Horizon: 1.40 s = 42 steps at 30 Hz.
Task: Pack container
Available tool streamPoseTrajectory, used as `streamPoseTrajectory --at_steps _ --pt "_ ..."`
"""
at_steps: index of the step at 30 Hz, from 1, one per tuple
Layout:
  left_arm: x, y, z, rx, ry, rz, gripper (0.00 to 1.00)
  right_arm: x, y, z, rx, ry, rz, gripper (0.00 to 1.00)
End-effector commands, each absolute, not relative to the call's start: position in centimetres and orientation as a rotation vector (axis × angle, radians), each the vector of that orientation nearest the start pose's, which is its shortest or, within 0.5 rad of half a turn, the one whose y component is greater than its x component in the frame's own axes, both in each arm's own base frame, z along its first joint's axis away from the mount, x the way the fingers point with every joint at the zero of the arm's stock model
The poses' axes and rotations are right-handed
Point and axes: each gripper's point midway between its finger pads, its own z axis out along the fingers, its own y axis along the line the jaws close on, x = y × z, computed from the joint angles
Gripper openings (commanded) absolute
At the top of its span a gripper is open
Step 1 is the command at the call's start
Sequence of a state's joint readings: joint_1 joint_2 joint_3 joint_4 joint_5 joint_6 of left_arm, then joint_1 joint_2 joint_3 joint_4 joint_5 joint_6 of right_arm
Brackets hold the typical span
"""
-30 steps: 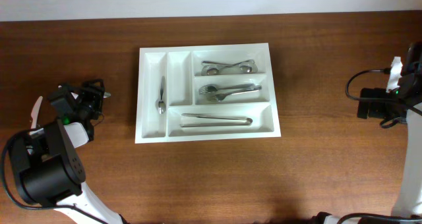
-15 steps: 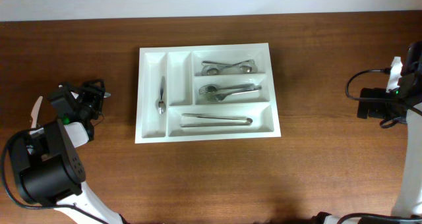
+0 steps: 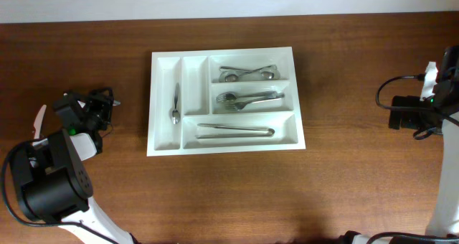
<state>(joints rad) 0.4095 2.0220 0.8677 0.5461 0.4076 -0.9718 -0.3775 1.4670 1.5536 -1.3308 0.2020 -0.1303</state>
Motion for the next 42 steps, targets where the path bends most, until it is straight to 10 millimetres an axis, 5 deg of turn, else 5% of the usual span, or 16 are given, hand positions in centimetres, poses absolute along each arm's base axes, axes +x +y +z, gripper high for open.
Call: streamPoseTrajectory --at_steps 1,12,29,34,42 --pt "46.2 13.4 0.3 -1.281 1.863 -0.738 0.5 27.1 -14.9 23.4 0.42 2.8 -0.423 0.99" --pt "46.2 13.4 0.3 -1.282 1.862 -0.735 0.31 27.1 -14.9 23.4 0.421 2.8 -0.423 0.99" --pt "46.9 13.3 1.4 -1.225 1.834 -0.767 0.21 27.1 -14.9 23.4 0.421 2.8 -0.423 0.99" --pt "46.9 13.3 1.4 -1.225 1.834 -0.769 0.02 27.1 -14.9 23.4 0.42 2.8 -0.423 0.99" --pt "46.9 13.3 1.4 -1.226 1.834 -0.769 0.02 27.1 -14.9 23.4 0.421 2.8 -0.423 0.99"
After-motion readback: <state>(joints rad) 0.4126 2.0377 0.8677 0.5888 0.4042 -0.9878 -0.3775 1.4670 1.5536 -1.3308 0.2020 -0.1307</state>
